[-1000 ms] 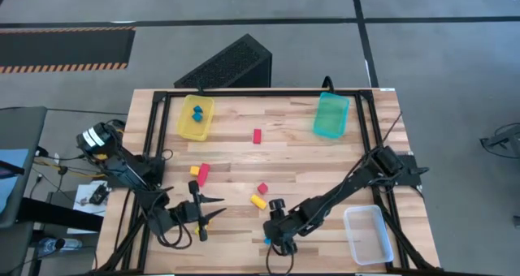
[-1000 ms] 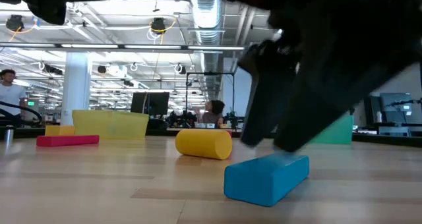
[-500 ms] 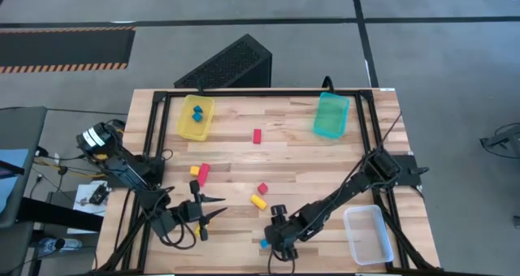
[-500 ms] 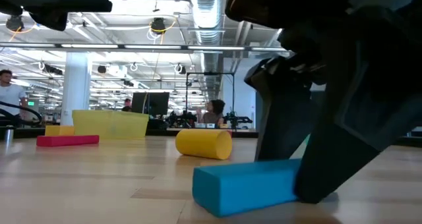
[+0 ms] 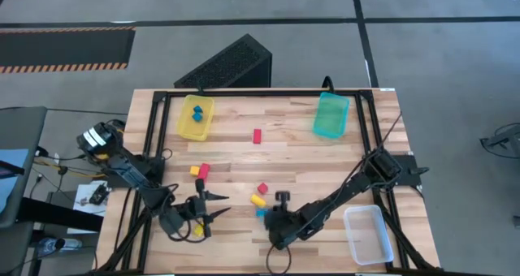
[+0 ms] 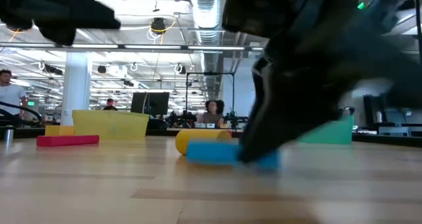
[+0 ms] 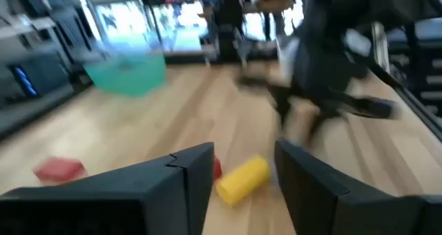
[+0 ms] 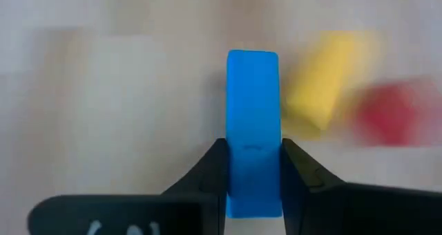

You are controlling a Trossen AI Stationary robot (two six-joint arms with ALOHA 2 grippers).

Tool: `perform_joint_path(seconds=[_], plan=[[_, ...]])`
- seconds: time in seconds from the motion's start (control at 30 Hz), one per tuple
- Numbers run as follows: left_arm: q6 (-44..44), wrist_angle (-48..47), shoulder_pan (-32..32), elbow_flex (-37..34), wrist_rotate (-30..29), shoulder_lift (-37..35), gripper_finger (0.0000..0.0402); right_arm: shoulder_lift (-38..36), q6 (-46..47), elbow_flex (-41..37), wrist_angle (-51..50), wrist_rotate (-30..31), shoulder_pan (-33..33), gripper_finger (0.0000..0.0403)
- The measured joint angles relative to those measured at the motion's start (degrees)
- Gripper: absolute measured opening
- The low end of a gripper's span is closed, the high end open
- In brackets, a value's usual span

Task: Sort & place blocks by color
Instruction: Put the blue rectangular block into the yellow bin

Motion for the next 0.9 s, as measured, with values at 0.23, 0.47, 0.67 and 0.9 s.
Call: perform_joint_path(seconds=[0.23,0.47,0.67,0.9], plan=[[-8.6,-2.2,5.2,0.0,6.8,0.0,0.0209,-2.6,6.5,0.1,-5.1,20.0,2.6,0.0085],[-22.6,-2.1,11.7,0.0,11.0,0.0,0.0213,-2.6,4.4,0.1,-5.5,24.9,2.1,0.0085],[-25.4,-2.1,16.2,0.0,17.2,0.0,0.0203,-2.6,-1.5,0.2,-4.4,28.2,0.4,0.0085],[-25.4,0.1,19.4,0.0,19.2,0.0,0.02,-2.6,-10.8,0.2,-0.2,28.3,-1.7,0.0085]])
